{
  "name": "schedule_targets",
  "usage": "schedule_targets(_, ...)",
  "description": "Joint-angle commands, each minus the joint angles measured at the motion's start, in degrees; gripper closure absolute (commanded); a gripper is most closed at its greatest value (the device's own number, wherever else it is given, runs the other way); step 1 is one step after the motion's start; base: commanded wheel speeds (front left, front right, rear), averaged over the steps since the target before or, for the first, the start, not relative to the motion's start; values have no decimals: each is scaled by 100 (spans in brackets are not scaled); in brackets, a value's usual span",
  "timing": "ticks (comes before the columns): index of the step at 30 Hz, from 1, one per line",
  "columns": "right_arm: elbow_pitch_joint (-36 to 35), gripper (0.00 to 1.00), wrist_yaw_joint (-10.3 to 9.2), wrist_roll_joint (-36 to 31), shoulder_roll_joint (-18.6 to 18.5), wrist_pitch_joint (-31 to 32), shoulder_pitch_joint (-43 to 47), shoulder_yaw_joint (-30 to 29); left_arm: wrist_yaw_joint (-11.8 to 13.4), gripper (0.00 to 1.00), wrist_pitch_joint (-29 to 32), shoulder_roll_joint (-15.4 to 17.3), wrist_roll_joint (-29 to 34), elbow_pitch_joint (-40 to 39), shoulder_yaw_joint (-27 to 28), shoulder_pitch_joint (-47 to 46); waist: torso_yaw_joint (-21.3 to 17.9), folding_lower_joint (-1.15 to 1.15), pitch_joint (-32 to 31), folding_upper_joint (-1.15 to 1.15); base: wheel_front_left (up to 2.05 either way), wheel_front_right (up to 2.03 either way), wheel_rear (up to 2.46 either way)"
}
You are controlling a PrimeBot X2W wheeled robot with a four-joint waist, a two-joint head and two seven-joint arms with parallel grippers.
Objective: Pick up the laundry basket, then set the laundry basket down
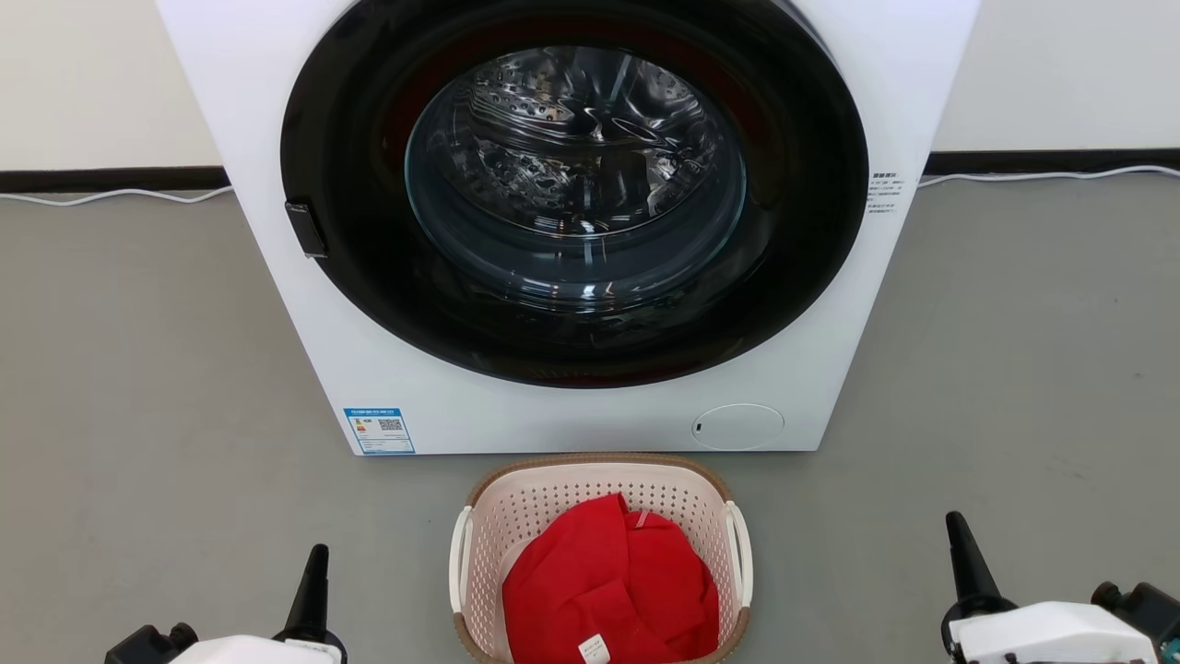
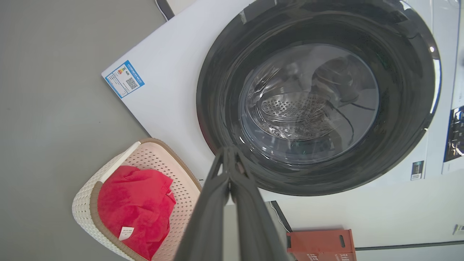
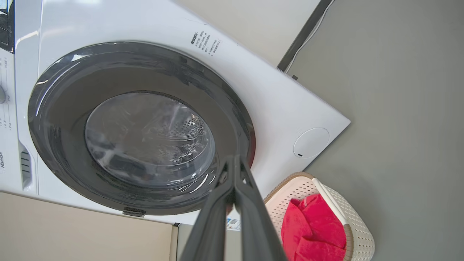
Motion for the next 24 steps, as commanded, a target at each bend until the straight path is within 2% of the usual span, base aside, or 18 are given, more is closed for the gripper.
schedule_targets(1, -190, 100, 24, 147, -44, 64, -260, 64, -47, 100, 39, 64, -138, -182, 131, -345, 0, 0, 1, 0, 0, 0, 0)
schedule_targets(24, -344, 100, 26, 1765, -50, 445, -433, -35, -120, 100, 426, 90, -1468, -381, 192, -511, -5, 0, 34, 0, 0, 0, 0)
